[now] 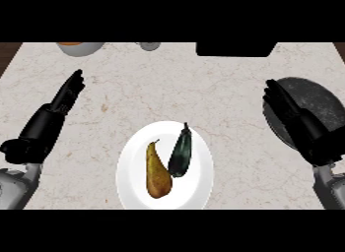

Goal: Pick the pear from the plate and place it in the pan

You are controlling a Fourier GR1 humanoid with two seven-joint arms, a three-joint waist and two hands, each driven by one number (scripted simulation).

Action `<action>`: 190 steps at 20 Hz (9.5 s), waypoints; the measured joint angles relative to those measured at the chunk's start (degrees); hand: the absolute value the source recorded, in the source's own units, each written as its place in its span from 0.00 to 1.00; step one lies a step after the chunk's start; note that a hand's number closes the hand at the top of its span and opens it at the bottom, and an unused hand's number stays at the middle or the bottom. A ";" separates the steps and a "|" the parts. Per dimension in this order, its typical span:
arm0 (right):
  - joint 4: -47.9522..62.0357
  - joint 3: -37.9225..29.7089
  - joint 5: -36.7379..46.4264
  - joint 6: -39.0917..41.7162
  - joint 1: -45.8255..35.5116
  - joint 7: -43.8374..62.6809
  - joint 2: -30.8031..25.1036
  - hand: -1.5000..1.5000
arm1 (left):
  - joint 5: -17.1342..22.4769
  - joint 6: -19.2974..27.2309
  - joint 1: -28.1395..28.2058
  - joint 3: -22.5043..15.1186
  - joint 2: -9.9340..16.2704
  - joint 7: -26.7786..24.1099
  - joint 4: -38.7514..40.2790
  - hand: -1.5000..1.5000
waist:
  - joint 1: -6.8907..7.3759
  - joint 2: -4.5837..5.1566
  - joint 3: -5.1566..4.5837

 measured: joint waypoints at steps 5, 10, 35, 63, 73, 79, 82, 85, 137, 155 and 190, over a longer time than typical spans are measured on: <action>-1.72 6.55 1.09 3.96 -10.06 0.14 6.09 1.00 | 2.37 2.07 0.18 1.55 -3.50 2.58 1.37 0.50 | 2.41 -0.33 0.04; -2.43 13.66 13.18 4.35 -18.85 -2.71 6.46 1.00 | 7.02 4.24 0.52 4.59 -6.87 6.43 4.09 0.50 | 2.11 -0.64 -0.05; 4.15 29.61 44.51 26.94 -44.81 12.27 13.85 0.00 | 7.98 4.36 3.05 9.74 -9.37 11.25 2.28 0.50 | -0.34 -1.05 0.04; 5.31 43.36 59.01 48.53 -41.53 29.68 27.57 0.00 | 3.58 2.60 3.79 12.69 -13.23 13.72 0.38 0.50 | -0.68 -1.02 0.11; 11.47 47.40 60.49 45.13 -41.43 32.51 28.27 0.00 | 2.64 -0.25 2.63 14.99 -14.23 12.88 3.24 0.50 | -0.42 -0.95 0.09; 16.53 47.61 60.72 42.19 -42.71 29.31 28.35 0.00 | 1.73 -0.89 4.19 15.45 -14.98 13.59 1.17 0.50 | -0.22 -0.94 0.10; 18.60 47.49 62.76 41.85 -41.73 27.41 28.36 0.00 | 1.35 -1.05 5.33 15.96 -14.92 14.46 -0.50 0.50 | -0.37 -0.96 0.11; 20.68 48.81 64.24 39.64 -40.18 25.84 28.36 0.00 | 0.49 -0.37 4.83 15.75 -15.87 15.73 -1.37 0.50 | -0.41 -0.94 0.12; -3.11 28.03 72.41 10.10 -32.96 55.50 11.01 1.00 | -2.95 -3.02 6.54 20.55 -18.59 16.60 -1.89 0.50 | -3.11 -1.80 0.11; -9.08 -2.46 69.39 5.87 -16.76 40.26 -5.04 1.00 | -3.30 -5.41 6.15 21.15 -19.52 15.46 -1.35 0.50 | -1.52 -0.97 0.16; 62.45 -32.08 51.05 -12.49 -25.09 -18.97 -1.05 0.00 | -5.33 -6.22 3.58 21.75 -21.62 17.99 -1.69 0.50 | -0.52 -0.66 0.24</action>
